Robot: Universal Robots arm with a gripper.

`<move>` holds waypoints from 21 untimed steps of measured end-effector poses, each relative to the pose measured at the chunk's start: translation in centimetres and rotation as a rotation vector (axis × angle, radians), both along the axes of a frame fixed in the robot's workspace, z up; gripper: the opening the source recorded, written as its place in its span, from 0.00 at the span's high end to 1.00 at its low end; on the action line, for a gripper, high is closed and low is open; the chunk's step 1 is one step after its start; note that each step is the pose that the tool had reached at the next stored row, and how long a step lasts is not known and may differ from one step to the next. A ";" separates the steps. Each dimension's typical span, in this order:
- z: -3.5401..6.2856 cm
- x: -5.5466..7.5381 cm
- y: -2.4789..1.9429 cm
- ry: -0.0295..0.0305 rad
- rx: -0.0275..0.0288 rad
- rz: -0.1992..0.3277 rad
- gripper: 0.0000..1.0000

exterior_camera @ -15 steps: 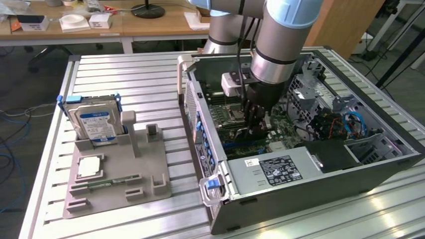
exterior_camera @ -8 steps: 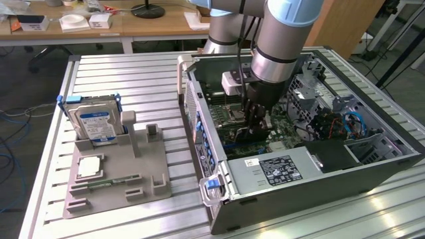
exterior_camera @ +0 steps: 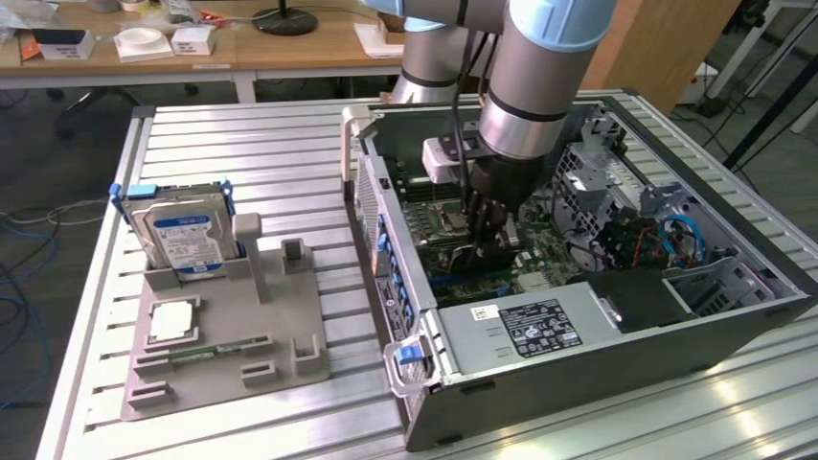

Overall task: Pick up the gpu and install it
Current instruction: 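Insert the gpu into the slot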

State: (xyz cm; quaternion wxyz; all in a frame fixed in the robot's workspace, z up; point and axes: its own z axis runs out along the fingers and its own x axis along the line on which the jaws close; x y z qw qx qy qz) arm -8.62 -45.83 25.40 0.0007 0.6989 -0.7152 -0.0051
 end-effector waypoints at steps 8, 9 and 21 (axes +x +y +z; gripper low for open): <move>-0.02 0.0 0.22 -0.0001 0.0001 0.000 0.74; -0.02 0.0 0.22 -0.0001 0.0002 0.000 0.74; -0.33 0.0 0.22 -0.0002 -0.0030 0.000 0.74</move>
